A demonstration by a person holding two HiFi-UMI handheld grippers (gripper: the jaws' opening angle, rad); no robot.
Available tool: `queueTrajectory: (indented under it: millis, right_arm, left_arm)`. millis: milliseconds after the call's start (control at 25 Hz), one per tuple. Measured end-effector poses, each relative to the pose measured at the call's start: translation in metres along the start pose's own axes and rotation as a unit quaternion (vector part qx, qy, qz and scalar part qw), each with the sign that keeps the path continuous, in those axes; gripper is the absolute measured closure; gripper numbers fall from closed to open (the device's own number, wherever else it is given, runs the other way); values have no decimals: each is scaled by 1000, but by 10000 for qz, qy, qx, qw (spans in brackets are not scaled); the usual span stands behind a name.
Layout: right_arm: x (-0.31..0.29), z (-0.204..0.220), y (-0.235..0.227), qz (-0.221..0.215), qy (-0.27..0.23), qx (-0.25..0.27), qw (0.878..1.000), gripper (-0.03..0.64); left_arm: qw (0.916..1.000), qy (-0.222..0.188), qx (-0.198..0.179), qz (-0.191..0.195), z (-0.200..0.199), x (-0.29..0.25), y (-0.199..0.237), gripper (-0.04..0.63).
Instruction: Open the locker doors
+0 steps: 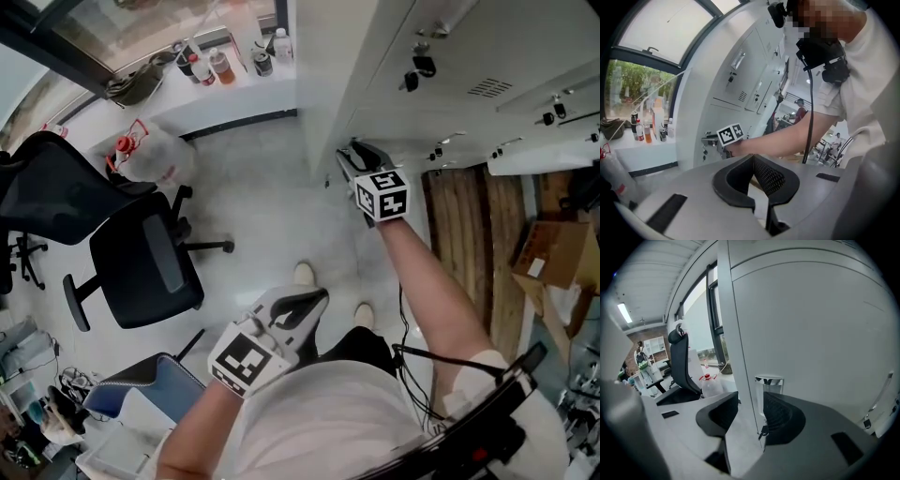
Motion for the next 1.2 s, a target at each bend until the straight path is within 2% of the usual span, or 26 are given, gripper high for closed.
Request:
queueTrajectory:
  millis: [440, 920, 1200]
  right_arm:
    - [-22, 2, 3, 211, -18, -167, 9996, 485]
    - [-17, 0, 6, 378, 84, -349, 9986, 486]
    - [-15, 0, 2, 454, 56, -158, 9988, 514]
  left_arm:
    - [9999, -78, 149, -3, 6, 8, 12, 583]
    - [9998, -154, 81, 23, 0, 0, 8, 583]
    - [9997, -149, 170, -41, 5, -5, 1, 583]
Point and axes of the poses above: the fingertips, and each gripper's own axes: x backward along the fingers, y to its left, z out of its underside, the point moved 8 cm from there along x, backward along the fingers, and after that the axes turned 15 degrees about z, right-handed, at the moved point
